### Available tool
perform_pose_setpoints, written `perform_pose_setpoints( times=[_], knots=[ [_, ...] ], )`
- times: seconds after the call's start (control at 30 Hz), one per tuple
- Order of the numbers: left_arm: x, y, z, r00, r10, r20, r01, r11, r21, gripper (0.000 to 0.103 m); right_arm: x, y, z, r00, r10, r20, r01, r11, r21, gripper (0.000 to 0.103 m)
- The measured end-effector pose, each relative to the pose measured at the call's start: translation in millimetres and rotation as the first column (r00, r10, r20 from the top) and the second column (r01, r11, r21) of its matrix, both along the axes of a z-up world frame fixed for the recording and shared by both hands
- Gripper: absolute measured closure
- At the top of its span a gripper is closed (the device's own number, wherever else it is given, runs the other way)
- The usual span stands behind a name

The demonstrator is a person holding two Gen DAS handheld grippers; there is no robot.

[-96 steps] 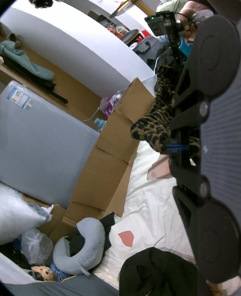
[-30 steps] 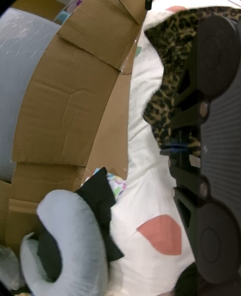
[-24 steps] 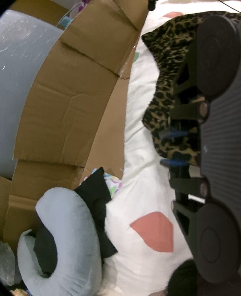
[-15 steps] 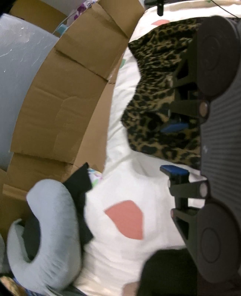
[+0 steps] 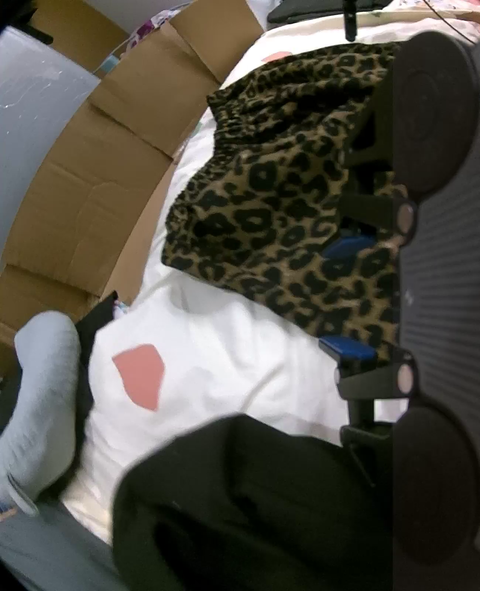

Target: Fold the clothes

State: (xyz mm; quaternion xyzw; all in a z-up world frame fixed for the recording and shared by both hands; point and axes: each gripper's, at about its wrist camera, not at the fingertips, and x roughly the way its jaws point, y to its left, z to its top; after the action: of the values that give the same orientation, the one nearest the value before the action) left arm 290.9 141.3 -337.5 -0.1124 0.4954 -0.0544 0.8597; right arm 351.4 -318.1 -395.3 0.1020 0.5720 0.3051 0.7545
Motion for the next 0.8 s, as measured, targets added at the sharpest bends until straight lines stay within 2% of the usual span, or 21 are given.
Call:
perform_pose_setpoints(
  times=[0.1, 0.37, 0.6, 0.67, 0.8],
  knots=[
    [-16, 0, -1, 1.0, 0.013, -0.001, -0.013, 1.0, -0.019, 0.053, -17, -6, -1, 0.999, 0.011, -0.032, -0.011, 1.0, 0.008, 0.051],
    [-56, -1, -2, 0.999, 0.042, 0.006, -0.042, 0.999, -0.012, 0.052, -47, -13, -4, 0.996, 0.04, -0.084, -0.038, 0.999, 0.021, 0.051],
    [-74, 1, -14, 0.998, 0.052, 0.037, -0.054, 0.996, 0.077, 0.05, -71, -16, -23, 0.989, 0.001, -0.148, 0.005, 0.999, 0.04, 0.051],
    [-76, 6, -19, 0.994, 0.09, 0.056, -0.095, 0.991, 0.092, 0.048, -77, -13, -27, 0.987, -0.001, -0.158, 0.009, 0.999, 0.049, 0.051],
    [-79, 15, -38, 0.989, 0.141, 0.04, -0.144, 0.986, 0.078, 0.047, -83, -6, -33, 0.985, 0.013, -0.171, -0.003, 0.998, 0.059, 0.051]
  ],
)
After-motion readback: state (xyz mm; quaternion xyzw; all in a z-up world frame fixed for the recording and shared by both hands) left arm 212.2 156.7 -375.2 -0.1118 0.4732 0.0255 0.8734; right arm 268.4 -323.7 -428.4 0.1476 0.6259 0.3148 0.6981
